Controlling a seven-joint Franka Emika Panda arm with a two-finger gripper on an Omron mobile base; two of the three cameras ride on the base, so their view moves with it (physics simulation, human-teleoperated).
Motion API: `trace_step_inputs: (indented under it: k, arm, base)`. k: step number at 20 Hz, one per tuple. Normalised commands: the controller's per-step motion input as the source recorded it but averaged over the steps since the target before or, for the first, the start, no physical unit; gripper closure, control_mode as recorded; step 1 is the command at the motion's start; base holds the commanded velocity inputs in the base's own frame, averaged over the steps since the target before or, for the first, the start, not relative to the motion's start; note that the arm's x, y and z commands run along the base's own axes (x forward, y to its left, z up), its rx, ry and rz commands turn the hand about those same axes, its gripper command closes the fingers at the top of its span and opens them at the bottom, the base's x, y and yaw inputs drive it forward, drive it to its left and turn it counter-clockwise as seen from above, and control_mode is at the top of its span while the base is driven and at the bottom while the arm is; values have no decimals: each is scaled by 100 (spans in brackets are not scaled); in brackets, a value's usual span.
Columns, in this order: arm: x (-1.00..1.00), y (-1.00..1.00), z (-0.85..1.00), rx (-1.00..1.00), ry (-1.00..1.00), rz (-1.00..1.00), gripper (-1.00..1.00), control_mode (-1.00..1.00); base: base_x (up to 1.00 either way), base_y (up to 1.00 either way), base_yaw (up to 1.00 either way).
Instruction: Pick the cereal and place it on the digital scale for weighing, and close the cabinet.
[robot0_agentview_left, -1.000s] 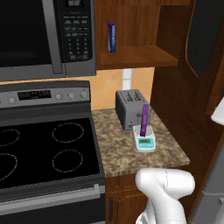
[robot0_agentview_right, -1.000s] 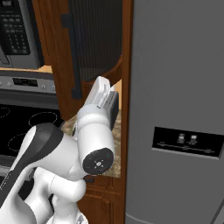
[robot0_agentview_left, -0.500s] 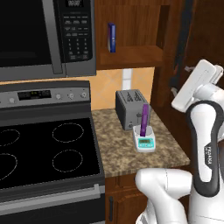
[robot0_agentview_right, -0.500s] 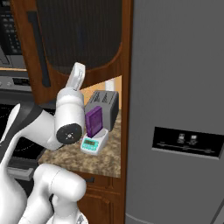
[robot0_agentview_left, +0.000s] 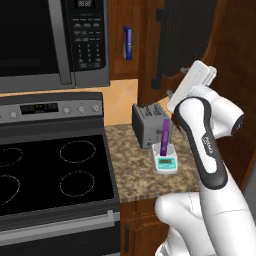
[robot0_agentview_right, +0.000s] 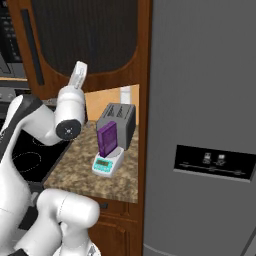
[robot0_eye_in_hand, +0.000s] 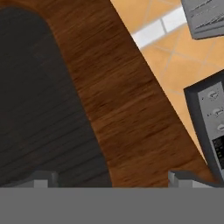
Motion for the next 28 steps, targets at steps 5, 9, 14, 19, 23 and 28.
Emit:
trace_step_inputs:
  k: [5,9,14,19,23,28]
  arm:
    - [67,8,3,0,5,0,-100,-100]
    - [59,2,0,0,0,0,-100,-100]
    - [74,16,-6,0,0,0,-100,-100]
    - [61,4,-2,0,0,0,-100,-100]
    - [45,0,0,0,-2,0,-100,-100]
    - [59,0,-5,0,-8,0,-100,-100]
  base:
    - [0,0,0]
    - [0,0,0]
    - [0,0,0]
    - [0,0,0]
    - [0,0,0]
    - [0,0,0]
